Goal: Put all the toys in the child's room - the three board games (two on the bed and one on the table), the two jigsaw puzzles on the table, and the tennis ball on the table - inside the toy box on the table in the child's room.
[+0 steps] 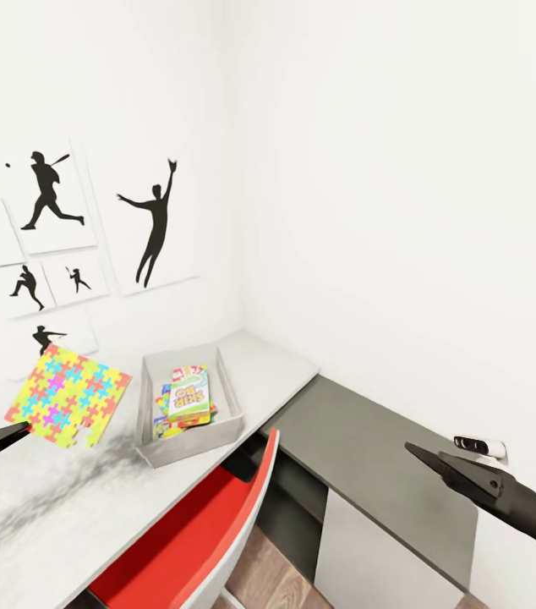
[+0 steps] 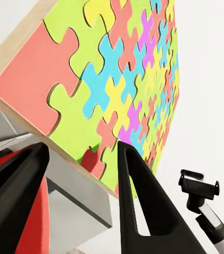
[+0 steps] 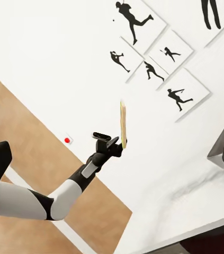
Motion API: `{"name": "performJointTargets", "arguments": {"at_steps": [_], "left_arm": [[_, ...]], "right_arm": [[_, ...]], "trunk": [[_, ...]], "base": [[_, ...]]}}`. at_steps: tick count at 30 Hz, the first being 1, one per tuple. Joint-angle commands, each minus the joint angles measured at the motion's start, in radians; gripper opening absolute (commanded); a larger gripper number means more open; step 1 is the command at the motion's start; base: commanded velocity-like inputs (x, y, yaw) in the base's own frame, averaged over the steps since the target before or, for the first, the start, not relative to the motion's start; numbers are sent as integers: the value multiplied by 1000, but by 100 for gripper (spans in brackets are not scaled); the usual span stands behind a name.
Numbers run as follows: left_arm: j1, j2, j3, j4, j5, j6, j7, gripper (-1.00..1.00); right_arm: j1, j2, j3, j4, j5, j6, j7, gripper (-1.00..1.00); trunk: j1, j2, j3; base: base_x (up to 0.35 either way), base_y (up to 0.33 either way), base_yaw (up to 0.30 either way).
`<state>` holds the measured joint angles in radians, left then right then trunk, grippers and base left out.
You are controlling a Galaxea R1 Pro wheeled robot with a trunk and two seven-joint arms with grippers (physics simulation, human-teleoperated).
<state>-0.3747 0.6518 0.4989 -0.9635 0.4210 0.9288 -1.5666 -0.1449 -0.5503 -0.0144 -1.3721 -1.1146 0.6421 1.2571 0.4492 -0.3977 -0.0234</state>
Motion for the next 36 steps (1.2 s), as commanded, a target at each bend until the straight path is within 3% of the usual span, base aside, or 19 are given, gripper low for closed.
{"name": "performJointTargets", "arguments": {"at_steps": [1, 12, 36], "left_arm": [[-1, 0, 0, 0, -1, 9, -4, -100], [0, 0, 1, 0, 1, 3, -4, -100], [0, 0, 1, 0, 1, 3, -4, -100]], "right_arm": [[-1, 0, 0, 0, -5, 8, 0, 100], [-1, -1, -1, 4, -4, 8, -1, 100], [-1, 0, -1, 4, -4, 9, -1, 100]], "trunk": [[1, -2, -1], [1, -2, 7], [1, -2, 40]], "base": [[12, 39, 0], [137, 5, -14], [94, -26, -151]]}}
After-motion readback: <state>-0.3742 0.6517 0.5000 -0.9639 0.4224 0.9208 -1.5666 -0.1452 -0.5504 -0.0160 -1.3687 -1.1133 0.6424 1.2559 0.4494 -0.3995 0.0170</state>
